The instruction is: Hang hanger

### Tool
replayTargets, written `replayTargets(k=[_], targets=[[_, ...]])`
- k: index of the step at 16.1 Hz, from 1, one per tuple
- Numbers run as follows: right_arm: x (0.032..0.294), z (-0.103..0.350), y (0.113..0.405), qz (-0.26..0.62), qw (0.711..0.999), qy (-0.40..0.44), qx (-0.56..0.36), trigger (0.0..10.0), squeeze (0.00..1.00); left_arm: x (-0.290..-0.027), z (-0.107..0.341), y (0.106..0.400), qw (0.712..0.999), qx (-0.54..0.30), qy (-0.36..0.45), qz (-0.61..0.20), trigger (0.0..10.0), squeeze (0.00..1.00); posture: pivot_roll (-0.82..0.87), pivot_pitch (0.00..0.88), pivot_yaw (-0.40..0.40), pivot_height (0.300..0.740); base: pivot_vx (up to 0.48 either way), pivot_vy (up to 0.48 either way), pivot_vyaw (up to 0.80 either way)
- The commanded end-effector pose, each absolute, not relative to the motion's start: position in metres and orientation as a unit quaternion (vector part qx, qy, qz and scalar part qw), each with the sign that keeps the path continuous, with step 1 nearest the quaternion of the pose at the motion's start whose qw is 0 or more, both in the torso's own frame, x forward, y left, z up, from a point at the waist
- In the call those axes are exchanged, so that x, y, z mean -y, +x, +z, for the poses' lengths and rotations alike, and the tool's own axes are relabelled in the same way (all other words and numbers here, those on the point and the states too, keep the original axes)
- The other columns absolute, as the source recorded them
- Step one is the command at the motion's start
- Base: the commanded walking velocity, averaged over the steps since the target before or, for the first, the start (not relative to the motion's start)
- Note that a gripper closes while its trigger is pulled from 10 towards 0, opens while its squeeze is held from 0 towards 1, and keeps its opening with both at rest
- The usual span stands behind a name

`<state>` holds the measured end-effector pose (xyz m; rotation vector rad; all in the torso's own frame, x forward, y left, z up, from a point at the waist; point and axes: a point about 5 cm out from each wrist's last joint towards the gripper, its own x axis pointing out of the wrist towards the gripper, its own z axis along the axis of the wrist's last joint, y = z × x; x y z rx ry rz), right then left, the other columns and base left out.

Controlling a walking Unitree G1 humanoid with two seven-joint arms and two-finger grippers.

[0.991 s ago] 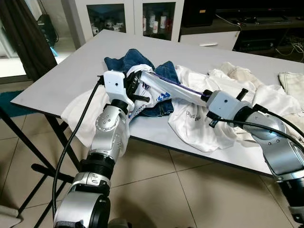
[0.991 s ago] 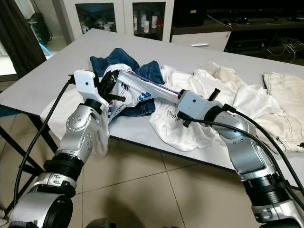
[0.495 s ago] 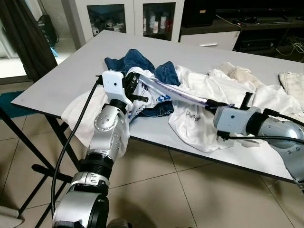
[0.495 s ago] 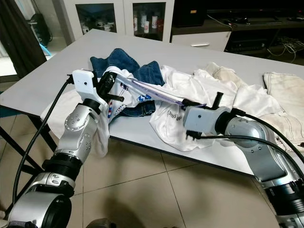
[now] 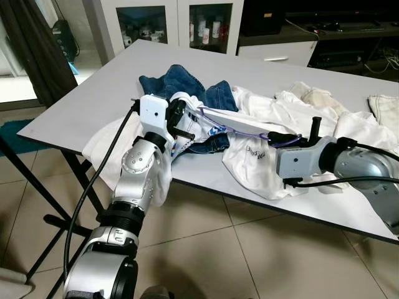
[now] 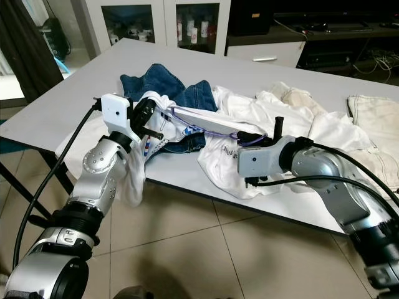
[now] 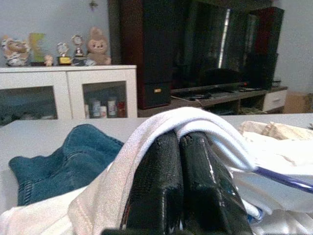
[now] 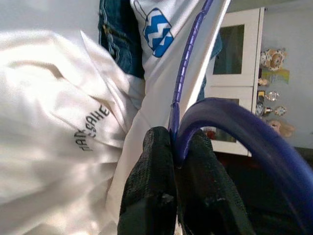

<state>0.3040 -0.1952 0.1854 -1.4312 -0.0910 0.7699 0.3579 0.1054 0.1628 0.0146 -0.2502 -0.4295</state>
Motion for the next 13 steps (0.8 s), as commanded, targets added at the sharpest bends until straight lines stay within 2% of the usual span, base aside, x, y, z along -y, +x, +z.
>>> replayTargets(k=[1, 4, 5, 6, 8, 10, 13], targets=[[0.194, 0.187, 0.309, 0.334, 0.677, -0.655, 0.039, 10.0, 0.00, -0.087, 0.174, 0.354, 0.954, 0.145, 0.025, -0.261, 0.0, 0.00, 0.15, 0.000, 0.018, 0.740, 0.000, 0.000, 0.00], [0.201, 0.183, 0.319, 0.301, 0.690, -0.658, 0.025, 10.0, 0.00, -0.093, 0.174, 0.356, 0.959, 0.136, 0.015, -0.249, 0.0, 0.00, 0.15, 0.000, 0.017, 0.740, 0.000, 0.000, 0.00], [0.203, 0.185, 0.322, 0.279, 0.713, -0.642, 0.028, 8.0, 0.00, -0.099, 0.174, 0.359, 0.965, 0.129, -0.018, -0.228, 0.0, 0.00, 0.15, 0.000, 0.016, 0.740, 0.000, 0.000, 0.00], [0.204, 0.187, 0.323, 0.267, 0.734, -0.624, 0.035, 3.6, 0.00, -0.106, 0.175, 0.362, 0.970, 0.123, -0.051, -0.202, 0.0, 0.00, 0.15, 0.000, 0.015, 0.740, 0.000, 0.000, 0.00], [0.203, 0.189, 0.322, 0.268, 0.744, -0.610, 0.044, 0.0, 0.00, -0.114, 0.175, 0.366, 0.975, 0.115, -0.081, -0.172, 0.0, 0.00, 0.15, 0.000, 0.015, 0.740, 0.000, 0.000, 0.00], [0.205, 0.187, 0.318, 0.277, 0.747, -0.603, 0.046, 0.0, 0.00, -0.126, 0.175, 0.369, 0.980, 0.108, -0.093, -0.139, 0.0, 0.00, 0.14, 0.000, 0.015, 0.740, 0.000, 0.000, 0.00], [0.203, 0.193, 0.310, 0.306, 0.770, -0.555, 0.072, 0.0, 0.00, -0.136, 0.173, 0.373, 0.984, 0.099, -0.096, -0.109, 0.0, 0.00, 0.14, 0.000, 0.015, 0.740, 0.000, 0.000, 0.00]])
